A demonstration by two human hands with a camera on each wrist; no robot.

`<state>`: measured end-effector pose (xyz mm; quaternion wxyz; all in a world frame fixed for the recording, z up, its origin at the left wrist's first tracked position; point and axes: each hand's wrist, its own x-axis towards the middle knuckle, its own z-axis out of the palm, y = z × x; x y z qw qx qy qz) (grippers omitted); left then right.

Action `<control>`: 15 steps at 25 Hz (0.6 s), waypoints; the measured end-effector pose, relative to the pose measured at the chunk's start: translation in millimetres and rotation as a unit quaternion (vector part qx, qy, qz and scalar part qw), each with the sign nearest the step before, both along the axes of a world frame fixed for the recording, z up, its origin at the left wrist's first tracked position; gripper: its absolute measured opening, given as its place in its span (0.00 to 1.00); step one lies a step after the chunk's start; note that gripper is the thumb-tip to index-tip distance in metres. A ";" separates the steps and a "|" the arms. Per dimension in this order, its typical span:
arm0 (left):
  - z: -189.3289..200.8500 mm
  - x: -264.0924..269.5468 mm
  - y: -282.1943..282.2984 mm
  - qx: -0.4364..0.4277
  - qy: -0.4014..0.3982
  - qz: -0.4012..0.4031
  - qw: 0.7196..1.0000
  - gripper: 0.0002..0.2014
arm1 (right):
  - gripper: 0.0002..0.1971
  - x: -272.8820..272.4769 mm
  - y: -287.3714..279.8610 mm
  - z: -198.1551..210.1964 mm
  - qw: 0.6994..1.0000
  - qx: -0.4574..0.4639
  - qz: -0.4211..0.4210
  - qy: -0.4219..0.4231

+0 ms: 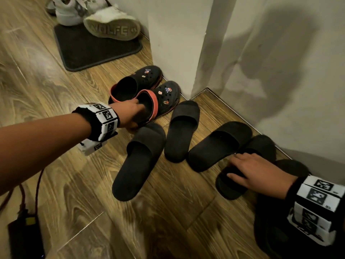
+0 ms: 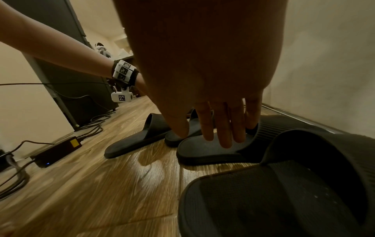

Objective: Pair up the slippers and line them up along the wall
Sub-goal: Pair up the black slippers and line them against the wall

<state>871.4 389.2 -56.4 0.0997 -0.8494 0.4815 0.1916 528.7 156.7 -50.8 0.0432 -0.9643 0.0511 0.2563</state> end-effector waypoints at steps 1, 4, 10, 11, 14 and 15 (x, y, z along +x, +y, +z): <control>0.3 -0.4 -4.0 -0.031 -0.025 -0.012 0.999 0.30 | 0.20 -0.5 -1.6 -2.3 1.000 0.002 -0.001 -0.003; 1.2 1.7 -25.9 -0.093 -0.115 -0.039 0.988 0.31 | 0.19 -1.8 -2.9 -8.4 1.000 0.005 0.001 -0.004; -3.9 41.0 -59.1 -0.126 -0.017 0.262 0.957 0.25 | 0.21 -4.0 -0.9 -15.0 1.000 0.017 -0.004 -0.002; -7.1 50.5 -59.5 -0.101 -0.006 0.288 0.952 0.24 | 0.21 -4.5 -1.7 -15.8 1.000 0.021 -0.009 -0.002; -20.5 69.1 -53.0 -0.071 -0.001 0.333 0.940 0.27 | 0.20 -6.1 -6.1 -17.5 0.999 0.035 -0.019 -0.003; -26.9 74.9 -49.1 -0.102 0.010 0.340 0.935 0.27 | 0.20 -6.3 -6.9 -18.8 0.999 0.038 -0.021 0.000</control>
